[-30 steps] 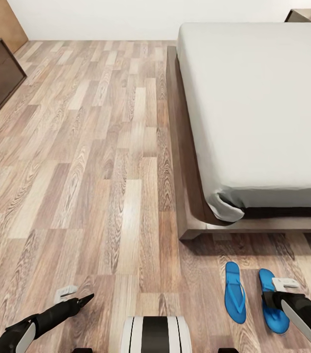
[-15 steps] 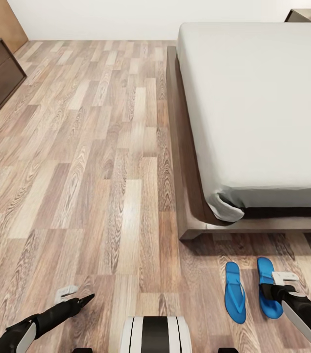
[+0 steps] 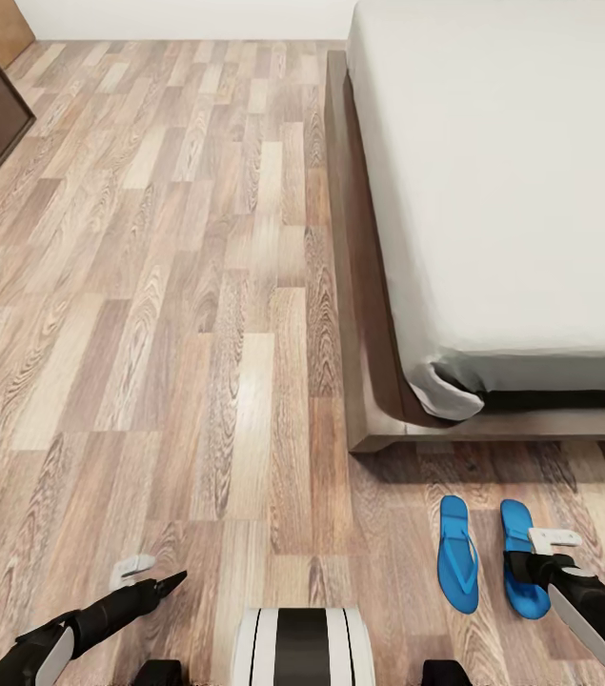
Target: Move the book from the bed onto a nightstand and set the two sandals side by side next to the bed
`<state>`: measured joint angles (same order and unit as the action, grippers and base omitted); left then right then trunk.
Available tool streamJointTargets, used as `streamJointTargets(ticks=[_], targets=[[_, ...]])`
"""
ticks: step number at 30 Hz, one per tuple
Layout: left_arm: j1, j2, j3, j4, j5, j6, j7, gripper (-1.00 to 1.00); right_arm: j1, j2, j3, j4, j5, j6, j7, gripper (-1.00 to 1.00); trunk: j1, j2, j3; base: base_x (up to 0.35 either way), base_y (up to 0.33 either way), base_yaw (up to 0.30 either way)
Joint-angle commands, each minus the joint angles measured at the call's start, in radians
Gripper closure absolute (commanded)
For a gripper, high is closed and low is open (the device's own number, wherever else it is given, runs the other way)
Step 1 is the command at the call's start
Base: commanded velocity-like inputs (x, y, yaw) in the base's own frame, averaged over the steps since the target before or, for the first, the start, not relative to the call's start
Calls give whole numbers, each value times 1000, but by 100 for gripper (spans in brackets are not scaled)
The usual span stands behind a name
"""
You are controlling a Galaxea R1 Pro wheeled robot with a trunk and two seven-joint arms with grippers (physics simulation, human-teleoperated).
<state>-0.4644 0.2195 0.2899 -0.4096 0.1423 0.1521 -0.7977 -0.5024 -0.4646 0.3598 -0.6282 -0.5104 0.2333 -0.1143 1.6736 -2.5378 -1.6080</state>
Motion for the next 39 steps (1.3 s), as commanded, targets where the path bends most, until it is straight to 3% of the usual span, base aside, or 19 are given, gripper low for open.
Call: streamJointTargets(ticks=[1, 11, 17, 30, 35, 39], targets=[[0, 0, 3, 0, 6, 10, -5, -100, -1, -2, 8, -2, -10, 3, -10, 100, 0, -1, -5, 0, 0, 0], [0, 0, 3, 0, 6, 10, -5, -100, 0, -2, 9, -4, -9, 0, -10, 100, 1, -1, -8, 0, 0, 0], [0, 0, 3, 0, 6, 10, -5, -100, 2, -2, 10, -3, -9, -109, -12, 100, 1, -1, -8, 0, 0, 0], [0, -2, 2, 0, 6, 10, -5, -100, 2, -1, 10, 35, -10, -127, -9, 100, 1, -1, -8, 0, 0, 0], [0, -2, 2, 0, 6, 10, -5, -100, 2, 26, 21, 114, -8, -179, -8, 100, 1, -1, -8, 0, 0, 0], [0, -2, 3, 0, 6, 10, -5, -100, 2, 33, 23, 122, 23, -186, -8, 100, 1, -1, -8, 0, 0, 0]])
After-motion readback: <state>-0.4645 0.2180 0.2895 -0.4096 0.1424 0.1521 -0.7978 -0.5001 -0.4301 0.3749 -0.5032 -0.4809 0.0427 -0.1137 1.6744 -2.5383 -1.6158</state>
